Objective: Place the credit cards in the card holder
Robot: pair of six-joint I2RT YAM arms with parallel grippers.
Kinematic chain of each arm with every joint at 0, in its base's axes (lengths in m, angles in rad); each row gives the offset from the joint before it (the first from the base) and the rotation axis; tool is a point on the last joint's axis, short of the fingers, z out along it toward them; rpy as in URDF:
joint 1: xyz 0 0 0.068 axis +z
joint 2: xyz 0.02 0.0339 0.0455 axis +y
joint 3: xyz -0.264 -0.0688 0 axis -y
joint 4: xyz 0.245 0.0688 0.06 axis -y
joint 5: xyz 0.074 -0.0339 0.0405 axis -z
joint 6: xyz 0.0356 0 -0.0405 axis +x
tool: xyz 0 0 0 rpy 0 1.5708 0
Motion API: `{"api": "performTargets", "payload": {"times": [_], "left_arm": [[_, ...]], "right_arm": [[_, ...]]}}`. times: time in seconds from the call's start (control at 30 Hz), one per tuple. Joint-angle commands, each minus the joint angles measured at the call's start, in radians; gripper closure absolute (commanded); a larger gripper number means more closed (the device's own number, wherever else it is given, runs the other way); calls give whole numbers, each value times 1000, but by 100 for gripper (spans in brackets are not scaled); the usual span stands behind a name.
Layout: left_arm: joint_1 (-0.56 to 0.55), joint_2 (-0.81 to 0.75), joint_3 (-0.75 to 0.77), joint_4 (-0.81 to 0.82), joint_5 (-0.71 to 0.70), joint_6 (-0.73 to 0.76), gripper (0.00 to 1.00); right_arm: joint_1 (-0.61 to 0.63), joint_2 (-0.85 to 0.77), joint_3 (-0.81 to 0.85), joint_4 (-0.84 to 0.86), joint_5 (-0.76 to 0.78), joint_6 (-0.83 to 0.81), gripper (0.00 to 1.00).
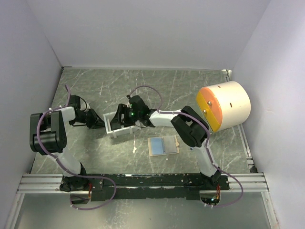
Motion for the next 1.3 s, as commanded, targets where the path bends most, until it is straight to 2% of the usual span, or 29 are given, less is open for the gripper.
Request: {"api": "performTargets", "payload": {"times": [0.0, 0.23, 0.43, 0.67, 0.93, 1.13, 1.27], "left_arm": [[-31, 11, 10, 42, 42, -22, 79], [-31, 12, 13, 42, 38, -22, 78], [-34, 11, 17, 41, 39, -25, 79], [-36, 16, 15, 44, 38, -24, 79], [-37, 13, 15, 40, 32, -23, 79], [-41, 15, 12, 47, 32, -29, 79], [-47, 17, 11, 53, 33, -34, 79]], "right_arm": [[17, -33, -33, 179, -142, 113, 30], [16, -73, -58, 244, -158, 149, 30], [18, -73, -50, 222, -145, 141, 30], [24, -54, -7, 54, -43, 58, 30], [23, -25, 30, -17, 14, 10, 31], [34, -13, 64, -39, 16, 0, 43], [38, -11, 59, -52, 47, 10, 45]]}}
